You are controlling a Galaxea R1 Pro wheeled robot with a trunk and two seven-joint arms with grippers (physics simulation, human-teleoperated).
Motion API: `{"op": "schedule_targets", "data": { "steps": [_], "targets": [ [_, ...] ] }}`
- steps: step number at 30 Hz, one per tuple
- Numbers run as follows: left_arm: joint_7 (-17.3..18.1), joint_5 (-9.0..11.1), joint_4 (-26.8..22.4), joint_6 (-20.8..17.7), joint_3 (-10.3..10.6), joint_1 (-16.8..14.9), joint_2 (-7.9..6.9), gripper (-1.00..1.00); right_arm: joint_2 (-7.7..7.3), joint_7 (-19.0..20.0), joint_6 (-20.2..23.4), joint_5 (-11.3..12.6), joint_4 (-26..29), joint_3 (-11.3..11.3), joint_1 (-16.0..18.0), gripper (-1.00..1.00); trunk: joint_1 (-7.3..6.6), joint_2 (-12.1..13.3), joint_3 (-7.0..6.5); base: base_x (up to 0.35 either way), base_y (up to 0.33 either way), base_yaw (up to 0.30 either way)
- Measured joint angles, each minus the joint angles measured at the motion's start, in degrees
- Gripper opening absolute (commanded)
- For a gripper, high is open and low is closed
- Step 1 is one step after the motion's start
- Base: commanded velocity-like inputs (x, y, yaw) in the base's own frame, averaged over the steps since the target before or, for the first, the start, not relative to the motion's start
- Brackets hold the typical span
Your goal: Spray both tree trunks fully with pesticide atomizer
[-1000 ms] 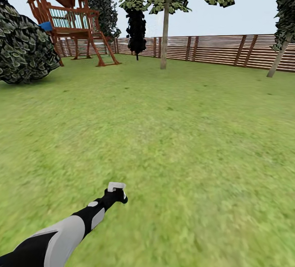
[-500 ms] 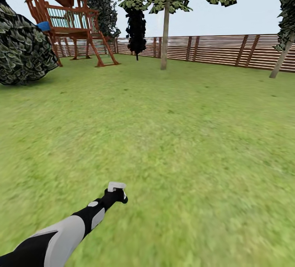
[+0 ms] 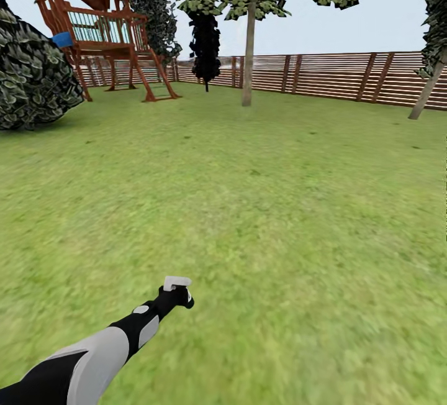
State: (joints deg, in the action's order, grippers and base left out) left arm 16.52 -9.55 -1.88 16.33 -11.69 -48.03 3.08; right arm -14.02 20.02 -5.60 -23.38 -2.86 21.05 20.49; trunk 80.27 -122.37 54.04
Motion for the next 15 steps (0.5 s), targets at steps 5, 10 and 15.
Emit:
{"op": "schedule_targets", "data": {
  "steps": [5, 10, 15],
  "targets": [
    [0.0, 0.0, 0.0, 0.0, 0.0, 0.0, 0.00, -1.00, 0.01, 0.0, 0.0, 0.0, 0.0, 0.0, 0.0, 1.00, -0.03, 0.0, 0.00, 0.202, -0.070, 0.000],
    [0.0, 0.0, 0.0, -0.1, 0.0, 0.0, -0.07, -1.00, 0.01, 0.0, 0.0, 0.0, 0.0, 0.0, 0.0, 1.00, -0.04, 0.0, 0.00, 0.337, -0.006, 0.000],
    [0.0, 0.0, 0.0, -0.1, 0.0, 0.0, -0.09, -1.00, 0.21, 0.2, 0.1, 0.2, 0.0, 0.0, 0.0, 1.00, -0.04, 0.0, 0.00, 0.349, 0.000, -0.017]
  ]
}}
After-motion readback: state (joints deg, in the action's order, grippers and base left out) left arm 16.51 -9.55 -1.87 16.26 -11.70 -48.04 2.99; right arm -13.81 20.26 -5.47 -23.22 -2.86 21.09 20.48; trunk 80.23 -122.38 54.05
